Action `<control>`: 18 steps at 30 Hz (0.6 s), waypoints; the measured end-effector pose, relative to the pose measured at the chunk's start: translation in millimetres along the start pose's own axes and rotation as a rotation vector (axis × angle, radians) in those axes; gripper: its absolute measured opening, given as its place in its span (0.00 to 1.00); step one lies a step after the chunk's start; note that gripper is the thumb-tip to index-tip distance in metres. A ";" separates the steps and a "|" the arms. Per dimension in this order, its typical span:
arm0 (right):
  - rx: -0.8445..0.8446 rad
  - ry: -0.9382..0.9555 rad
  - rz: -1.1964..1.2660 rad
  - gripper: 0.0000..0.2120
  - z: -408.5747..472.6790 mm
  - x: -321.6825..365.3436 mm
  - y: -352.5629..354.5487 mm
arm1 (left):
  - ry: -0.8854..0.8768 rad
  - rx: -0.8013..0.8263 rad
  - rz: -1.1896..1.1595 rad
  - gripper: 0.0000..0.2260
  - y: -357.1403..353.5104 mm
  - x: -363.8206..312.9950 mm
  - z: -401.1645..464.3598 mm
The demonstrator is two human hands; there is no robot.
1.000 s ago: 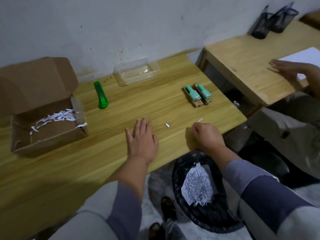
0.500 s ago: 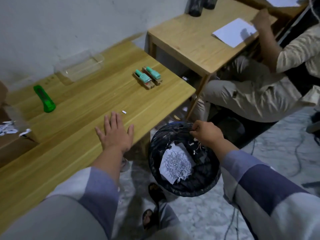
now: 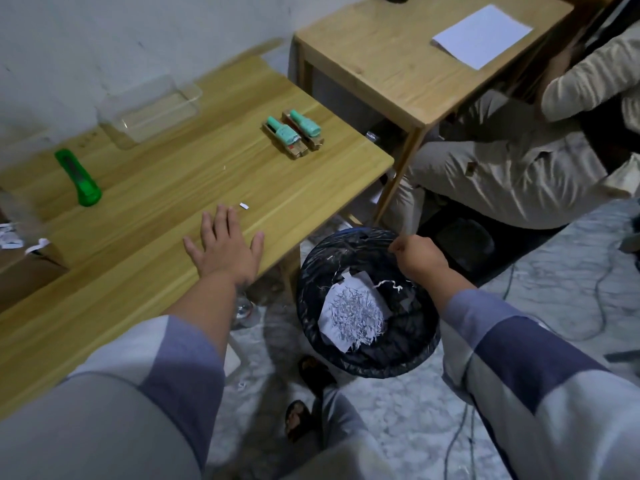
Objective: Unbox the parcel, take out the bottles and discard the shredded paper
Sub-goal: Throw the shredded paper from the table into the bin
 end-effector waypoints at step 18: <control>-0.064 0.476 0.127 0.12 40.3 167.2 21.4 | 0.010 0.003 -0.012 0.32 1.5 2.0 -3.7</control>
Point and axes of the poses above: each hand's wrist, its own z-axis towards the middle knuckle, its own y-axis out of the back of the hand, x = y × z, the point moved 7 cm from there along z, towards the middle knuckle, and after that the axes turned 9 degrees about y, right-handed, at the moved point
